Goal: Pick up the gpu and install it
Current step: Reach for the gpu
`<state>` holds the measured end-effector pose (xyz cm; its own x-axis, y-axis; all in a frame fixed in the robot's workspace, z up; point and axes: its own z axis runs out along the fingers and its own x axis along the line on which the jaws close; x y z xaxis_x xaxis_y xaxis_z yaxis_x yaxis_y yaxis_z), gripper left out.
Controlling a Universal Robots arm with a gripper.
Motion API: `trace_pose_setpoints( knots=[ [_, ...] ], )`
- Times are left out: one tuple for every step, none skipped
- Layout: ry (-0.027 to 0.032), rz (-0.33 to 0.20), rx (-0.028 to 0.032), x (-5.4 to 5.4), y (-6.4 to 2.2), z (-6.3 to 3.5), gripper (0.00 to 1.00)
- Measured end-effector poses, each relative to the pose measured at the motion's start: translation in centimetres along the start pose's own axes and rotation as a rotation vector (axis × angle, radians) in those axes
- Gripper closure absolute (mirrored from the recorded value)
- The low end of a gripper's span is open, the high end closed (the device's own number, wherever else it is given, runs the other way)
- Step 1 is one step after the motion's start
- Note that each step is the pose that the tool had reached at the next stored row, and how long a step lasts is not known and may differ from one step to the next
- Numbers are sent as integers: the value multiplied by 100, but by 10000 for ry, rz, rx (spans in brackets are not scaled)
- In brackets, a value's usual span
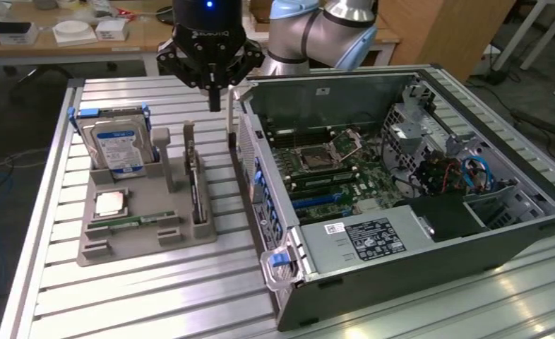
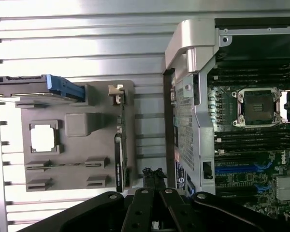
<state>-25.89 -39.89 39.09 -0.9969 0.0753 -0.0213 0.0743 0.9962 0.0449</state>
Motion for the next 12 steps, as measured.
trace_pose_setpoints(
  knots=[
    [1,1,0,17,-1,0,90],
    [1,0,0,34,-3,0,90],
    [2,0,0,51,-4,0,90],
    [2,0,0,71,-5,1,90],
    [3,0,0,86,-7,1,90],
    [4,0,1,105,-8,1,90],
    [5,-1,0,121,-9,2,90],
    [6,0,1,138,-10,2,90],
    [7,0,0,154,-12,2,90],
    [8,0,1,170,-13,2,90],
    [10,1,1,186,-14,3,90],
    [11,1,1,201,-15,3,90]
  ],
)
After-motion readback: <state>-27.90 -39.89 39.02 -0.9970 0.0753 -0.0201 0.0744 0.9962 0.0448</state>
